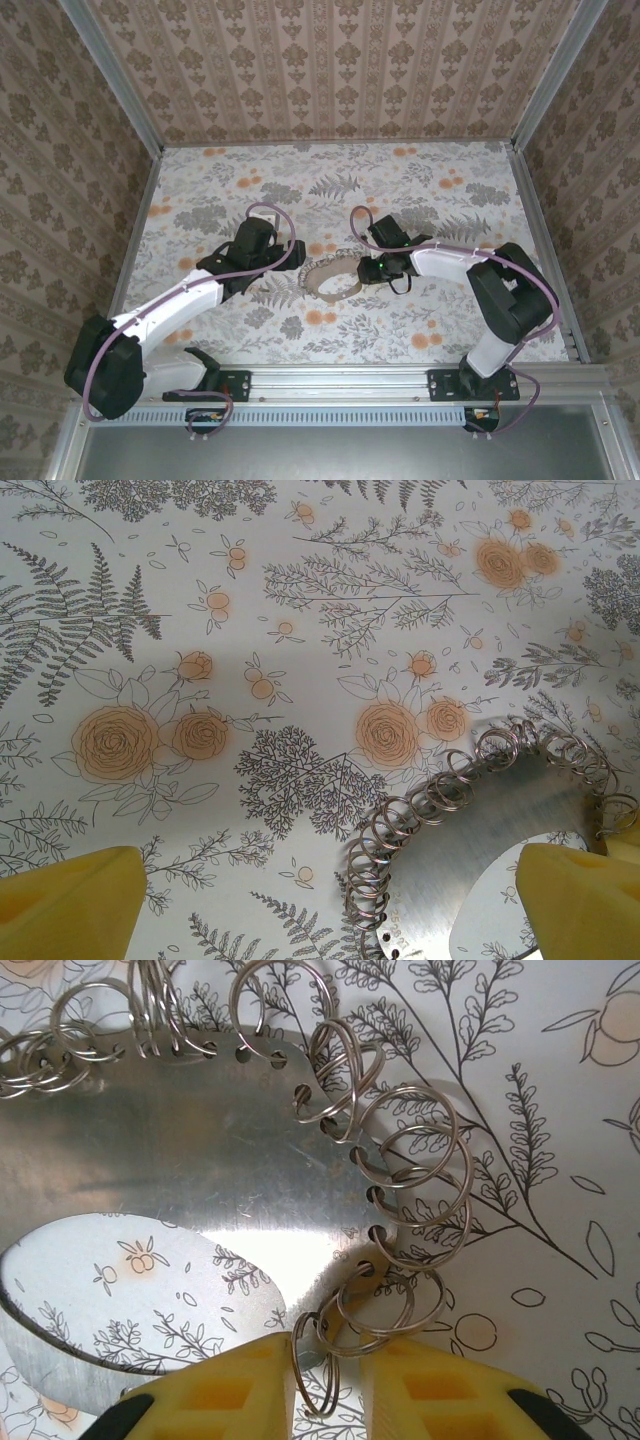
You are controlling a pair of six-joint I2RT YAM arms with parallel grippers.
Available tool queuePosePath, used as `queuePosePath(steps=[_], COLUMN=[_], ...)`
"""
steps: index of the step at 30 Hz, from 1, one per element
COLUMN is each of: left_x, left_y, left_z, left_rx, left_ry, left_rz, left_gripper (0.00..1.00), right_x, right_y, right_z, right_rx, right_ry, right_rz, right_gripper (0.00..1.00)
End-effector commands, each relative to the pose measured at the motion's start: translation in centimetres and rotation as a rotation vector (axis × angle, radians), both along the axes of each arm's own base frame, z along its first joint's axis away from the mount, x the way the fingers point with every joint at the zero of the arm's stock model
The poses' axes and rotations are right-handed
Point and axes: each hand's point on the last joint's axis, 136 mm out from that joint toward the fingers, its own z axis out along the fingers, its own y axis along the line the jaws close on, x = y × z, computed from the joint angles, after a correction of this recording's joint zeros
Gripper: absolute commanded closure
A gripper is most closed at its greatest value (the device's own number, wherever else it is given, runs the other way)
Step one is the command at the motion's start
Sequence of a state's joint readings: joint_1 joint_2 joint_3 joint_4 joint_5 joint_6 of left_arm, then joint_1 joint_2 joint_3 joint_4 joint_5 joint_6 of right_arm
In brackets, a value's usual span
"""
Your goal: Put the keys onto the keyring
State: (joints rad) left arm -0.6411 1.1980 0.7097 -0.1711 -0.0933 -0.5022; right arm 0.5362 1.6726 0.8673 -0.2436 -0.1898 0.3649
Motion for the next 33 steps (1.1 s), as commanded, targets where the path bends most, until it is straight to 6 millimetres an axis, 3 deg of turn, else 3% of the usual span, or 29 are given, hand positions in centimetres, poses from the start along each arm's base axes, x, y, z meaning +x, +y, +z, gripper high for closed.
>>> queuePosePath(steps=[1, 6, 10, 13, 16, 21, 27, 33], left_x=[0.1, 0.1, 0.2, 0.3, 0.8, 1.6, 1.6, 0.8], left_y=[-0.4, -0.5, -0.4, -0.1, 0.5, 0.7, -3.2, -5.1], left_z=[0.4, 0.4, 0.6, 1.3, 3.1, 6.4, 10.2, 14.9], left_rx=[-0.022, -0.024, -0.023, -0.024, -0.016, 0.06, -0.019, -0.202], left_ry=[-0.01, -0.013, -0.018, -0.036, -0.066, -0.114, -0.152, -0.193], left_rz=[-0.003, -0.008, -0.001, 0.015, 0.055, 0.024, -0.216, -0.358], left_gripper=[0.04, 0.03, 0.03, 0.03, 0.02, 0.02, 0.06, 0.06], right_x=[0.1, 0.0, 0.0, 0.0, 0.3, 1.0, 1.1, 0.9], right_y=[0.0, 0.0, 0.0, 0.1, 0.8, 3.6, 6.9, 6.9], right_z=[-0.2, -0.2, 0.0, 0.8, 2.9, 9.6, 18.8, 27.0], right_rx=[-0.028, -0.029, -0.027, -0.019, 0.011, 0.161, 0.372, 0.613], right_ry=[0.006, 0.007, 0.005, -0.007, -0.045, -0.191, -0.413, -0.571], right_rz=[0.013, 0.018, 0.022, 0.034, 0.075, 0.223, 0.419, 0.493], right_gripper=[0.76, 0.84, 1.0, 1.0, 1.0, 1.0, 1.0, 1.0])
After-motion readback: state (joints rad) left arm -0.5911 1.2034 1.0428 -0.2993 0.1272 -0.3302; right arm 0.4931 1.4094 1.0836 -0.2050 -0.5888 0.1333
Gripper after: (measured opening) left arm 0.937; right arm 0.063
